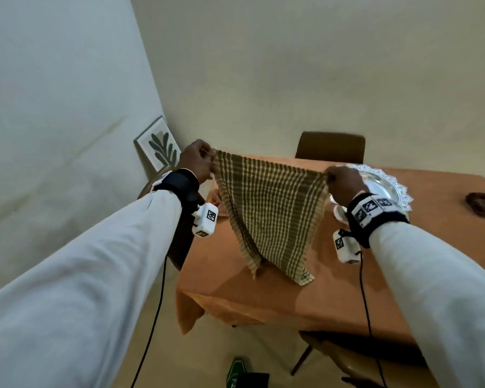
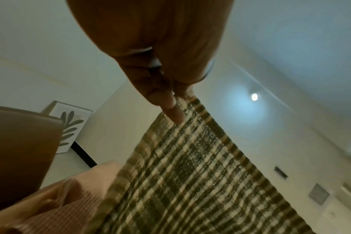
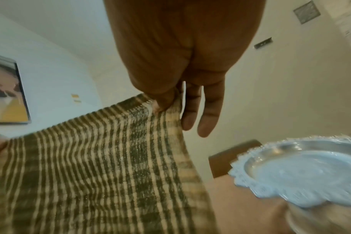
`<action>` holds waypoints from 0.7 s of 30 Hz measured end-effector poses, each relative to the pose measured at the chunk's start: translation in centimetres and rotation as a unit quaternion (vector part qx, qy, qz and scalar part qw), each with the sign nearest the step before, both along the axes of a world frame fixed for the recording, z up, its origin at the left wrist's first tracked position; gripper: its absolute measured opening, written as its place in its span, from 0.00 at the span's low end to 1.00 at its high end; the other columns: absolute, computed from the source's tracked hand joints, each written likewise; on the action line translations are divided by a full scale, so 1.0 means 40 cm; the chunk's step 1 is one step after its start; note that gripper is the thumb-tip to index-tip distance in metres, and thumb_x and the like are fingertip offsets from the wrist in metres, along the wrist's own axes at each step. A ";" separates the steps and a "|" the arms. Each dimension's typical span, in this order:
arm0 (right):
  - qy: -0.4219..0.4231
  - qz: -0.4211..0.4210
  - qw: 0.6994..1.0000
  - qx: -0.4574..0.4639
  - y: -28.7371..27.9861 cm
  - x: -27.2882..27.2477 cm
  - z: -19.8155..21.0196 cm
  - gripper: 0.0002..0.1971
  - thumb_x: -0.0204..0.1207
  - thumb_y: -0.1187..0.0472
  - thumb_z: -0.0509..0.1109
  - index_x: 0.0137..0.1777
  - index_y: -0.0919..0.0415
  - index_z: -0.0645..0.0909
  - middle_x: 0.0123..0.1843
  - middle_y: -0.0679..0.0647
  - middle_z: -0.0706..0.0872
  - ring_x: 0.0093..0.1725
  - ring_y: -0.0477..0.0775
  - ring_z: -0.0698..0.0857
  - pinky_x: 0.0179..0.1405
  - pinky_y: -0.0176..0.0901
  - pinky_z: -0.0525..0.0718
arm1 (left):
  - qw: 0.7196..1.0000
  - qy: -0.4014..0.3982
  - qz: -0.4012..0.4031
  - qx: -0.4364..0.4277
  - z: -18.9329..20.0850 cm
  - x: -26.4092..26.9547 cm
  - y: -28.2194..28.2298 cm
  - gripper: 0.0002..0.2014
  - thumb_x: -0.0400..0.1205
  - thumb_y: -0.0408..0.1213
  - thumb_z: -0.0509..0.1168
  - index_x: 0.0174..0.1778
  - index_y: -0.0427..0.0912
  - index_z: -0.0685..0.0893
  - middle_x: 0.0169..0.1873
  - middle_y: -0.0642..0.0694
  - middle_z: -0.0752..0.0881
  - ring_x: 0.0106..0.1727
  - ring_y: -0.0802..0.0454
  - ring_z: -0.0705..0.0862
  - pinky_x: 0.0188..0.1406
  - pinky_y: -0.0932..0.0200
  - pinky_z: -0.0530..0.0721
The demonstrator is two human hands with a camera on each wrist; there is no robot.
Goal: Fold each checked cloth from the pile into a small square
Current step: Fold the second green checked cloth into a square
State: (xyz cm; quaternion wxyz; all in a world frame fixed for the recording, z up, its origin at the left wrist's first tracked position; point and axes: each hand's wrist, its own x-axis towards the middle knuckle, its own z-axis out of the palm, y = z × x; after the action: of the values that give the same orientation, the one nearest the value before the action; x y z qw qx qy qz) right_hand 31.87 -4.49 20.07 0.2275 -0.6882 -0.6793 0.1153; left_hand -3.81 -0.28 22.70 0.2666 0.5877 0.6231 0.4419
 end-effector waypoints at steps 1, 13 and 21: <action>0.014 0.001 0.999 0.051 0.010 0.002 0.061 0.11 0.74 0.68 0.66 0.46 0.56 0.89 0.46 0.60 0.91 0.48 0.62 0.88 0.49 0.51 0.85 | 0.999 -0.022 0.011 0.023 0.040 -0.002 0.005 0.09 0.83 0.30 0.65 0.41 0.48 0.78 0.44 0.38 0.87 0.41 0.37 0.89 0.35 0.44 0.90; 0.275 0.055 0.947 0.159 -0.205 0.058 0.150 0.15 0.75 0.68 0.73 0.39 0.43 0.88 0.34 0.43 0.90 0.34 0.48 0.89 0.36 0.41 0.88 | 0.988 -0.085 -0.036 0.122 0.075 -0.069 -0.244 0.11 0.81 0.23 0.64 0.45 0.46 0.80 0.40 0.42 0.89 0.37 0.47 0.90 0.39 0.47 0.90; 0.156 0.119 0.980 -0.036 -0.461 0.091 -0.284 0.13 0.77 0.67 0.72 0.37 0.47 0.80 0.32 0.53 0.85 0.33 0.42 0.82 0.37 0.45 0.80 | 0.990 0.030 -0.101 -0.097 -0.351 -0.106 -0.480 0.05 0.79 0.34 0.71 0.42 0.47 0.82 0.37 0.44 0.90 0.42 0.39 0.88 0.49 0.40 0.88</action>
State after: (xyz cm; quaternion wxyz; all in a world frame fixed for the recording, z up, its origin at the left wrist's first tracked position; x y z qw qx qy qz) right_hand 35.53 -22.93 8.69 0.2898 -0.5841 -0.7079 0.2718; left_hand -8.05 -19.48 8.67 0.3471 0.6321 0.6080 0.3321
